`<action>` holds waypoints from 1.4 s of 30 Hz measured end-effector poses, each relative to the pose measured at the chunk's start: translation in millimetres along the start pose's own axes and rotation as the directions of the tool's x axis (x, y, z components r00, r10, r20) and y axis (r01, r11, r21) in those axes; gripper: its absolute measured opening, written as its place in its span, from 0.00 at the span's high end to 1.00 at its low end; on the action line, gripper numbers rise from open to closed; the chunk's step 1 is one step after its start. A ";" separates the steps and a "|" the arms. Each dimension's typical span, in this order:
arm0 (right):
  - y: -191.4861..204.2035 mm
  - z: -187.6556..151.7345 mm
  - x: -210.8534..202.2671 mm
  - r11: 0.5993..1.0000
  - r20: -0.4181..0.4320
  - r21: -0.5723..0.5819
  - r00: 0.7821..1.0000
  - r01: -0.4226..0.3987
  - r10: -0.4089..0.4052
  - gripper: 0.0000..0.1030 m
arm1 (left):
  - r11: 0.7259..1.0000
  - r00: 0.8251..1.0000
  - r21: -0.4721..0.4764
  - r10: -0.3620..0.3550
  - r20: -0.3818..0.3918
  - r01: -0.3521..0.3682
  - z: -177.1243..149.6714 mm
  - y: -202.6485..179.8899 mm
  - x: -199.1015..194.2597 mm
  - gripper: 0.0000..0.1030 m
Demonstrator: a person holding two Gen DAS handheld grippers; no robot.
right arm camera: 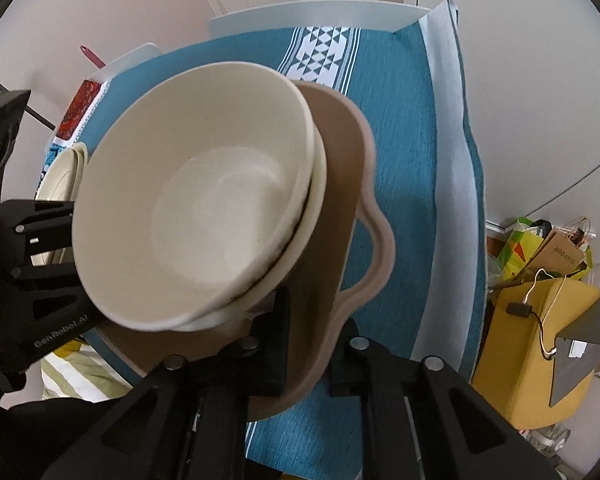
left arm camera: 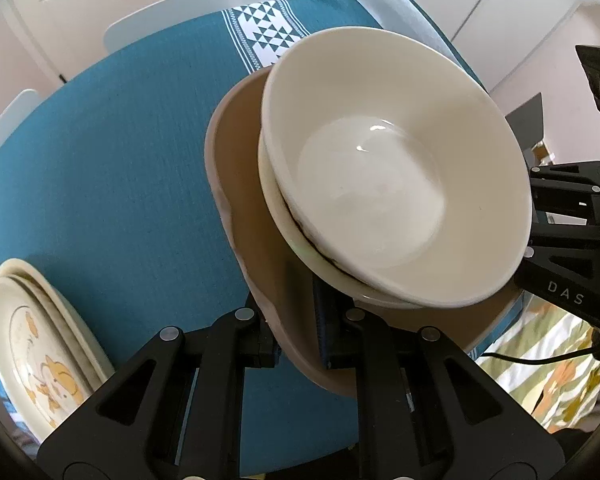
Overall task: Organize plates and bowls
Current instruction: 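Lift the basket with nested bowls and lower it onto the plate stack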
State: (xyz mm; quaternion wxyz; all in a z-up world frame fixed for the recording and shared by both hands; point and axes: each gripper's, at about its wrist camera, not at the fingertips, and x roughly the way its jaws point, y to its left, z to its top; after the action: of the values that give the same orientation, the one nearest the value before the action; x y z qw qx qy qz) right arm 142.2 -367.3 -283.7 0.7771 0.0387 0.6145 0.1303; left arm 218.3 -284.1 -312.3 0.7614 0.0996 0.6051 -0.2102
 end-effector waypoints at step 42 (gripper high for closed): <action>241.7 47.2 -39.0 0.991 0.140 -0.134 0.990 0.014 0.005 0.88 | 0.993 0.988 -0.088 0.094 0.122 -0.084 -117.8 181.4 -166.8 0.89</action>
State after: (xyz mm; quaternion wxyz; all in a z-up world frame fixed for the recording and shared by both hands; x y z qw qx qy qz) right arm 142.0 -139.6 -182.1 0.8196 -0.0062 0.5482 0.1667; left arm 164.7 -41.2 -199.4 0.8101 0.0816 0.5590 -0.1569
